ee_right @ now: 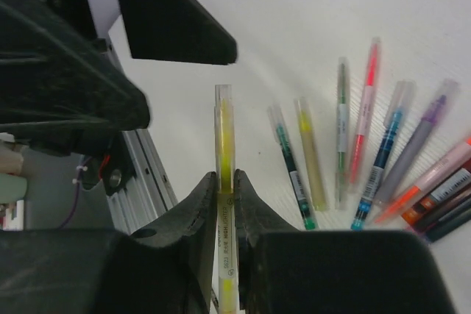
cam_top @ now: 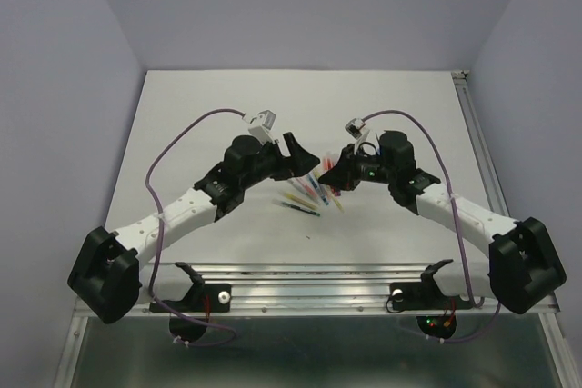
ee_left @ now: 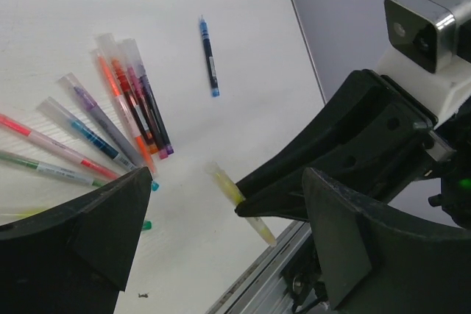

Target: Open the pen caps

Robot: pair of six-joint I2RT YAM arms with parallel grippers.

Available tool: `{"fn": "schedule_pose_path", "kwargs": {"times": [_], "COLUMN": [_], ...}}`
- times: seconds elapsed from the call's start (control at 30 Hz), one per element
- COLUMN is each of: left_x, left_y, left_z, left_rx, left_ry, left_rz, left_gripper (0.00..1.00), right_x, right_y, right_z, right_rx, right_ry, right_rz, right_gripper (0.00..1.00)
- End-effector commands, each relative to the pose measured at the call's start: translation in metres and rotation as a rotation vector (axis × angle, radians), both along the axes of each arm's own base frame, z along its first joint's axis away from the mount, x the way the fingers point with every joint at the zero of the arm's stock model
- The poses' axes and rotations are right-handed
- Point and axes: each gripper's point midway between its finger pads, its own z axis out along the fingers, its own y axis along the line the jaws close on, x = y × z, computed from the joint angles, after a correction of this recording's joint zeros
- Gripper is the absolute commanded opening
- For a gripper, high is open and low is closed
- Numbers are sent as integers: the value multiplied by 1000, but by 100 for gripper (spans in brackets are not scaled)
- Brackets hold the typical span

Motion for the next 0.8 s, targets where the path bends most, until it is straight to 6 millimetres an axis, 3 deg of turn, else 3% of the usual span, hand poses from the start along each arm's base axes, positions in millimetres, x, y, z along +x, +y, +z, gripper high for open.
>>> {"fn": "schedule_pose_path", "kwargs": {"times": [0.0,0.13,0.4,0.53,0.73,0.77], "left_x": [5,3,-1,0,-1,-1], "left_y": [-13,-18,-19,-20,-21,-21], "left_z": [18,22,25,24,24,26], "left_rx": [-80,-95,-121,-119,-124,-129], "left_ry": [-26,-25,-27,-27,-22,-21], "left_rz": [18,14,20,18,15,16], "left_gripper": [92,78,67,53,22,9], "right_x": [-17,-17,-7,-6,-3,-2], "right_y": [12,15,18,21,22,21], "right_z": [31,39,49,51,45,44], "right_rx": [124,159,204,213,198,194], "right_ry": [-72,-78,-93,-85,-60,-56], "right_rz": [88,83,29,44,36,28], "right_gripper": [1,1,1,1,1,1]}}
